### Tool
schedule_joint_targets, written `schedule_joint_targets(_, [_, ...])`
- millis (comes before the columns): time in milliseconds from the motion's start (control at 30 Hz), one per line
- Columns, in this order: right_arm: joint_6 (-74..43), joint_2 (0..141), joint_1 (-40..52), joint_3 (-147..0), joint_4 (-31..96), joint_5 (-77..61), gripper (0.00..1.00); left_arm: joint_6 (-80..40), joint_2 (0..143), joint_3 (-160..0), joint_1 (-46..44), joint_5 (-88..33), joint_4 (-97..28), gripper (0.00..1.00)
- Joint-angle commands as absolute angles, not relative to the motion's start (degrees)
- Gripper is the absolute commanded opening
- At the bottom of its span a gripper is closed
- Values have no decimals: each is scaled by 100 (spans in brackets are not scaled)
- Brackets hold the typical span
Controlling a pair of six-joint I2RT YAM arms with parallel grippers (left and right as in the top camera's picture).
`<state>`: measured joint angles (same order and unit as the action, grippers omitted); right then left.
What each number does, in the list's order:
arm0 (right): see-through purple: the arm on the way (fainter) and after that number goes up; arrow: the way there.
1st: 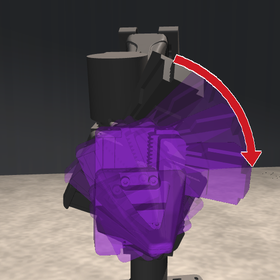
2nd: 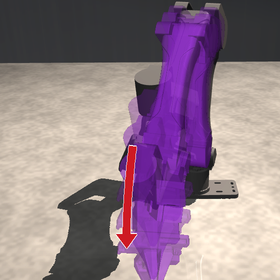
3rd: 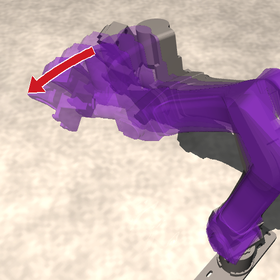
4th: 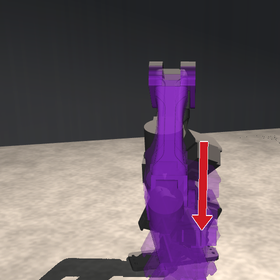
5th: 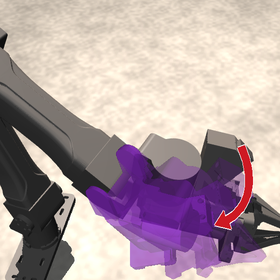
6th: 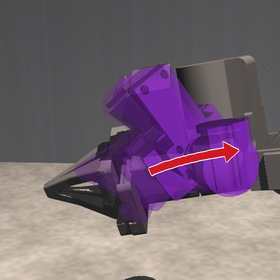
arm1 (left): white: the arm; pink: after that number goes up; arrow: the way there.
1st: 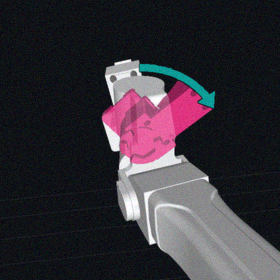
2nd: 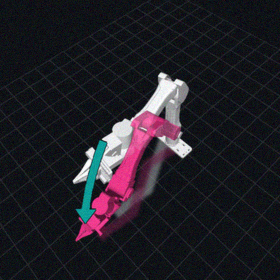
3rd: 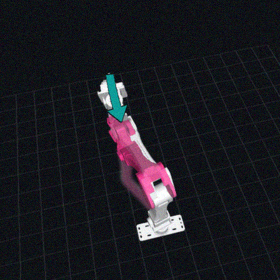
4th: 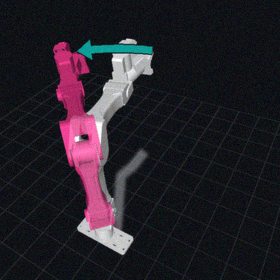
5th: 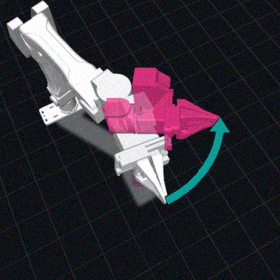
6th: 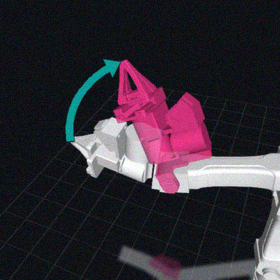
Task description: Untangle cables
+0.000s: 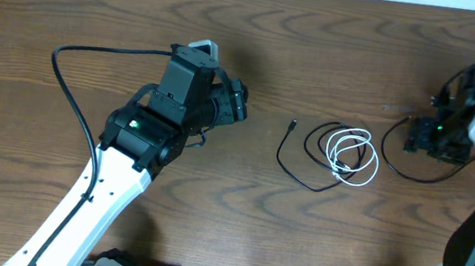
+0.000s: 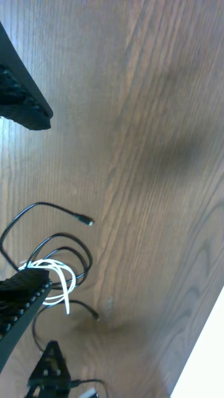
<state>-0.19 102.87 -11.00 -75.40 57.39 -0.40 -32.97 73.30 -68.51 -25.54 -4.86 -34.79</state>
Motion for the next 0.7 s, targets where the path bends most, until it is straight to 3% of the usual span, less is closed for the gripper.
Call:
schedule_joint_targets(0, [-338,10304,-801,-7131,5142,565,71,-3258,7341,-6862,-2545,-185,-3540,77])
schedule_joint_targets(333, [-449,10313,-285,-6471,3472,976,67,-3258,7435,-6862,-2545,-187,-3804,77])
schedule_joint_targets(667, [-1632,10326,-290,-5944,2657,976,53,-3260,7450,-6862,-2545,-189,-3861,77])
